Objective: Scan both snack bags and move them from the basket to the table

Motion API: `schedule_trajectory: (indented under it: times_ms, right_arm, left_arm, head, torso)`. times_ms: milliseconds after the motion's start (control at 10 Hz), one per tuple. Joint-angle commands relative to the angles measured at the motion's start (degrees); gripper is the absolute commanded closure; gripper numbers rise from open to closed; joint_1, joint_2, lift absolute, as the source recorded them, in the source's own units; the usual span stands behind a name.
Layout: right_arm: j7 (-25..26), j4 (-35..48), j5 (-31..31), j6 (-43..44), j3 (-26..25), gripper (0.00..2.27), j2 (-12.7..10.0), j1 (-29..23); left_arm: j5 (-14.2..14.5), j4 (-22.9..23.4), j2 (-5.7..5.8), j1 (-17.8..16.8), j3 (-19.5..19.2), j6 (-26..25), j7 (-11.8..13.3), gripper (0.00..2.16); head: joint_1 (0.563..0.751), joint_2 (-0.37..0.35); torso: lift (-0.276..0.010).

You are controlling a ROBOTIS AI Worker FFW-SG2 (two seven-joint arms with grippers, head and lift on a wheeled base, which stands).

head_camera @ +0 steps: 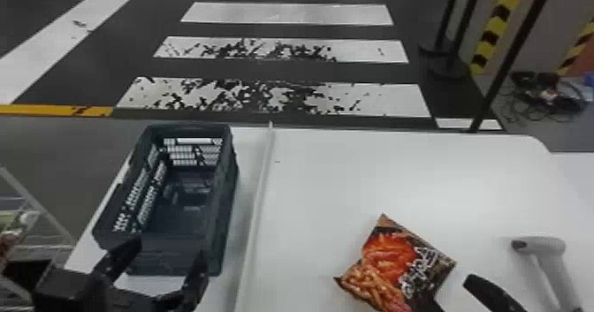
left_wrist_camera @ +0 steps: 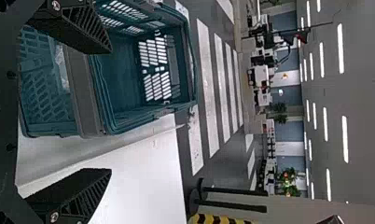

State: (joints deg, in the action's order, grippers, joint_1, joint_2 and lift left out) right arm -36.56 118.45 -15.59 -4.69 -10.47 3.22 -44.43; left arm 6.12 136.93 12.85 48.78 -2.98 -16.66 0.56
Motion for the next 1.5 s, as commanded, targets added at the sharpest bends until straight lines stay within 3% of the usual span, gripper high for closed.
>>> schedule_trajectory:
  times_ms: [0, 300, 500, 800, 1000, 1400]
  right_arm:
    - [0.79, 1.52, 3.64, -4.77, 2.3, 0.08, 0.38, -0.04]
    - [7.12, 1.96, 16.12, -5.64, 10.03, 0.08, 2.14, 1.72]
    - [12.83, 0.64, 22.89, -4.77, 14.86, 0.08, 5.39, 3.74]
    - [15.91, -0.41, 27.37, -3.89, 17.68, 0.08, 6.62, 4.53]
    - [21.45, -0.59, 33.79, -3.89, 22.6, 0.08, 8.82, 4.27]
    - [24.7, -1.21, 38.97, -4.94, 25.41, 0.09, 10.22, 4.53]
  left_arm:
    - [1.18, -0.52, -0.28, -0.09, -0.54, 1.05, 0.67, 0.09]
    - [2.67, -1.31, -0.46, -0.09, -1.33, 1.93, 2.26, 0.09]
    - [4.34, -1.58, -0.54, 0.35, -2.47, 2.46, 4.28, 0.09]
    - [5.48, -1.93, -0.54, 0.53, -3.26, 2.63, 5.51, 0.09]
    - [7.15, -2.54, -0.54, 0.27, -4.23, 2.81, 6.39, 0.09]
    - [9.35, -3.16, -0.54, -0.53, -5.46, 2.98, 8.67, 0.09]
  head:
    - [0.695, 0.069]
    - [0.695, 0.135]
    - [0.695, 0.172]
    - [0.695, 0.201]
    - [0.695, 0.214]
    - [0.695, 0.266]
  torso:
    - [-0.098]
    - [-0.098]
    - [-0.098]
    - [-0.098]
    - [-0.098]
    - [-0.098]
